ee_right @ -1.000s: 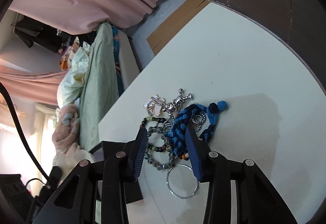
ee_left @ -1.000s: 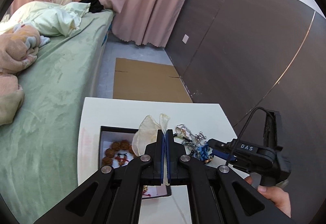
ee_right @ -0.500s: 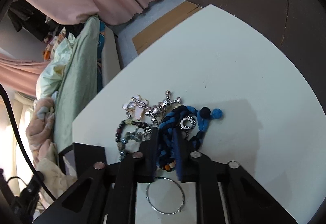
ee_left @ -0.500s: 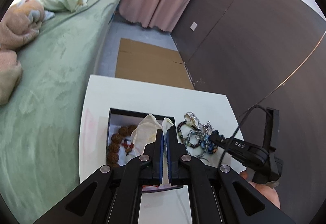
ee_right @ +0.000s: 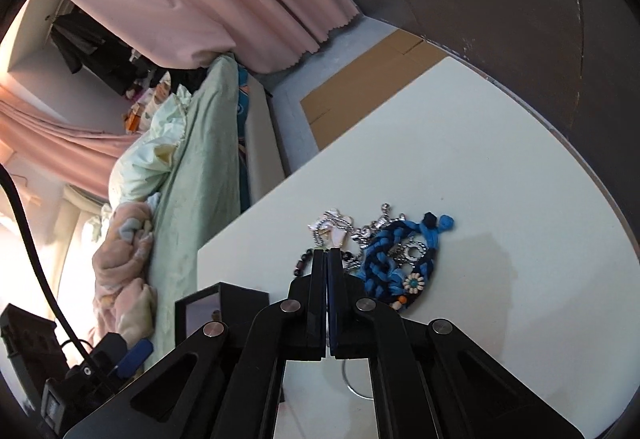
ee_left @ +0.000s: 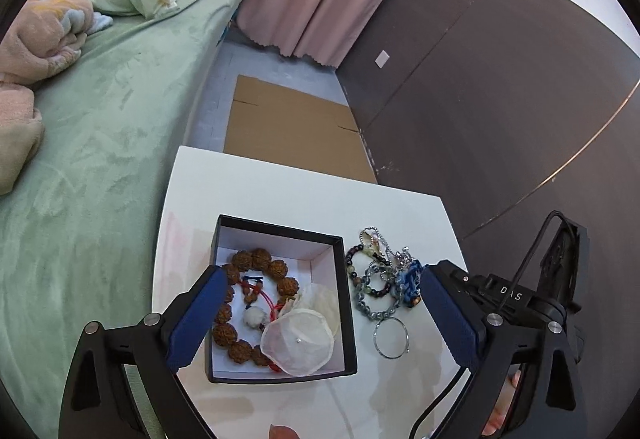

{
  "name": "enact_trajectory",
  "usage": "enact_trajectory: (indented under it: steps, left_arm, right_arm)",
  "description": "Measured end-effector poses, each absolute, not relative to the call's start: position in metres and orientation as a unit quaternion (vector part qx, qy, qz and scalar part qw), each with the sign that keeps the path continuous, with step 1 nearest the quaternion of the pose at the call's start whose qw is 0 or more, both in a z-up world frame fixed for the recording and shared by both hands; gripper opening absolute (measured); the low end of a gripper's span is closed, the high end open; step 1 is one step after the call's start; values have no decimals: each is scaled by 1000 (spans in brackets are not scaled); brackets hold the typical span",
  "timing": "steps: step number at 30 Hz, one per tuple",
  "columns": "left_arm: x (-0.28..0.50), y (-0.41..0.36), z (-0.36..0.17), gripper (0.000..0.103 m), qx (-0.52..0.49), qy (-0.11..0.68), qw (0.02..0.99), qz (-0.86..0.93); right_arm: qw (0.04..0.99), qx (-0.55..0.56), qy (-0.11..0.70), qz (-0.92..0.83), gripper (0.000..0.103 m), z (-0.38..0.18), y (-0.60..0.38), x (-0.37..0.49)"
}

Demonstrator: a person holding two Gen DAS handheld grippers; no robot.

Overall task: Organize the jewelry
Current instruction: 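Close the right tool on the blue braided bracelet and lift it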

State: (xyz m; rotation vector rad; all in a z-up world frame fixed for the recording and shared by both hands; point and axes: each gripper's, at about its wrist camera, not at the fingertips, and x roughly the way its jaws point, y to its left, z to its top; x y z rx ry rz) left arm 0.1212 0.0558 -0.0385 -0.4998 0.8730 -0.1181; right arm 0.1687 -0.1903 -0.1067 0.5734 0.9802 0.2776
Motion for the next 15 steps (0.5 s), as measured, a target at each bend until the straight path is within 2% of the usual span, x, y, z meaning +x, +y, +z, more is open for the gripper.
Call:
enact_trajectory:
  steps: [2, 4, 6, 7, 14, 15]
  left_arm:
    - [122, 58, -39, 97, -239, 420, 874, -48]
    - [120, 60, -37, 97, -234, 414, 879, -38]
    - [118, 62, -34, 97, -230, 406, 884, -31]
    - [117, 62, -34, 97, -229, 404, 885, -30]
    - [114, 65, -36, 97, -225, 399, 888, -36]
    - [113, 67, -36, 97, -228, 397, 888, -36]
  right_arm:
    - [822, 274, 482, 129, 2, -113, -190, 175]
    - [811, 279, 498, 129, 9, -120, -188, 178]
    - [804, 280, 510, 120, 43, -128, -188, 180]
    - [805, 280, 510, 115, 48, -131, -188, 179]
    - [818, 256, 506, 93, 48, -142, -181, 187]
    - [818, 255, 508, 92, 44, -144, -180, 189]
